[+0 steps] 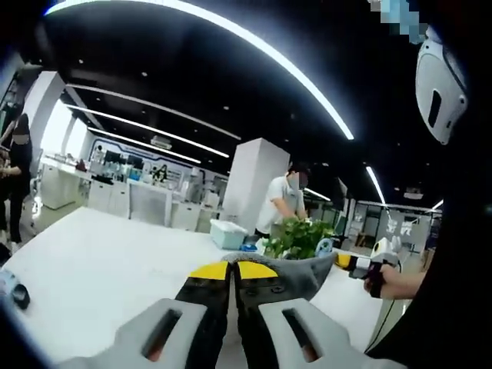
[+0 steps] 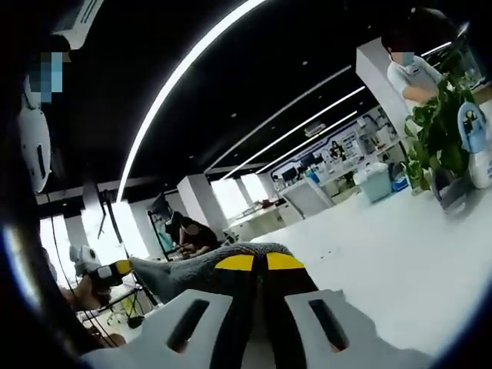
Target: Fold the towel on the table until its edges align and the towel forms a compact rectangular stack.
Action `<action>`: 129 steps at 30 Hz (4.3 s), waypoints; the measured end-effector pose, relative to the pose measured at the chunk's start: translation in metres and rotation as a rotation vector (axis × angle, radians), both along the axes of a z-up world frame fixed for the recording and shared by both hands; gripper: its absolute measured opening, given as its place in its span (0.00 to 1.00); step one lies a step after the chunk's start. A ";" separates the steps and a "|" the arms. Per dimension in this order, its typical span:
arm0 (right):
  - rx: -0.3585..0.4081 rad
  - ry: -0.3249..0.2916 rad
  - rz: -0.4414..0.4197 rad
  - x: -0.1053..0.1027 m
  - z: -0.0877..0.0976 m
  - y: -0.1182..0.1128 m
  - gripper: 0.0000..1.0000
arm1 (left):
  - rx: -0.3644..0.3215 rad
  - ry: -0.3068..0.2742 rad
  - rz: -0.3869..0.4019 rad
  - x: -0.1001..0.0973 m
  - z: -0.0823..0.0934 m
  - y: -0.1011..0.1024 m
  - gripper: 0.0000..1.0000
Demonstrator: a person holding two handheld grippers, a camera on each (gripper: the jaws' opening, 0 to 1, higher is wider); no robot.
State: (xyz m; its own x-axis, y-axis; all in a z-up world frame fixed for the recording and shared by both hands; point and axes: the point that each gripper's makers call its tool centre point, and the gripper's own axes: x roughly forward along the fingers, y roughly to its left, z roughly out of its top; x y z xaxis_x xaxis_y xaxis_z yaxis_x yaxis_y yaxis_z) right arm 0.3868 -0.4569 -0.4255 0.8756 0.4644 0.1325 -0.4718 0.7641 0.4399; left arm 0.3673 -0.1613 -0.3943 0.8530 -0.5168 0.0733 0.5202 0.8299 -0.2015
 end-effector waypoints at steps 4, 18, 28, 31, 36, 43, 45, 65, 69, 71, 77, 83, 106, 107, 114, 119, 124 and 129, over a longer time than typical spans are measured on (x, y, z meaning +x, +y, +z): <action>0.003 -0.003 0.001 0.000 0.002 0.001 0.00 | 0.014 -0.004 0.005 -0.001 0.001 0.001 0.02; 0.010 -0.007 0.036 -0.002 0.008 0.010 0.00 | -0.014 -0.032 0.067 -0.001 0.008 0.010 0.02; -0.008 0.074 0.044 0.002 -0.014 0.012 0.00 | -0.005 0.065 0.087 0.002 -0.024 0.015 0.02; -0.028 0.117 0.044 0.006 -0.024 0.014 0.00 | -0.012 0.109 0.103 0.006 -0.035 0.019 0.02; -0.055 0.173 0.035 0.014 -0.039 0.013 0.00 | 0.001 0.156 0.100 0.013 -0.052 0.020 0.02; -0.102 0.261 0.048 0.030 -0.067 0.012 0.00 | 0.018 0.226 0.104 0.024 -0.076 0.022 0.02; -0.113 0.274 0.058 0.033 -0.071 0.013 0.00 | 0.022 0.244 0.111 0.027 -0.082 0.023 0.02; -0.133 0.362 0.081 0.068 -0.105 0.015 0.00 | 0.025 0.358 0.103 0.066 -0.117 0.032 0.01; -0.206 0.357 0.136 0.073 -0.109 0.028 0.00 | 0.083 0.378 0.094 0.070 -0.134 0.029 0.00; -0.191 0.369 0.123 0.077 -0.111 0.026 0.00 | 0.070 0.378 0.097 0.071 -0.136 0.030 0.00; -0.161 0.392 0.108 0.086 -0.116 0.023 0.00 | 0.052 0.382 0.126 0.080 -0.137 0.037 0.00; -0.157 0.435 0.108 0.093 -0.129 0.023 0.00 | 0.054 0.409 0.136 0.091 -0.150 0.038 0.00; -0.175 0.621 0.104 0.129 -0.193 0.021 0.00 | 0.099 0.550 0.158 0.127 -0.210 0.039 0.00; -0.173 0.627 0.105 0.130 -0.194 0.021 0.00 | 0.102 0.554 0.161 0.128 -0.212 0.040 0.00; -0.186 0.667 0.093 0.138 -0.204 0.023 0.00 | 0.104 0.579 0.182 0.139 -0.228 0.045 0.00; -0.205 0.681 0.094 0.140 -0.208 0.024 0.00 | 0.115 0.591 0.186 0.144 -0.235 0.046 0.00; -0.218 0.687 0.089 0.144 -0.211 0.023 0.00 | 0.131 0.597 0.182 0.145 -0.239 0.045 0.00; -0.240 0.682 0.090 0.147 -0.211 0.025 0.01 | 0.167 0.598 0.175 0.144 -0.244 0.044 0.00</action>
State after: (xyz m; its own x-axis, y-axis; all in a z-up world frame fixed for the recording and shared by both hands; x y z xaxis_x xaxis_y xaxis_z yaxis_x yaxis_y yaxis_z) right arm 0.5338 -0.4317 -0.6365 0.6842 0.4861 -0.5436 -0.2180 0.8477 0.4836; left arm 0.5112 -0.1173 -0.6379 0.7944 -0.3293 -0.5103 0.2117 0.9377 -0.2755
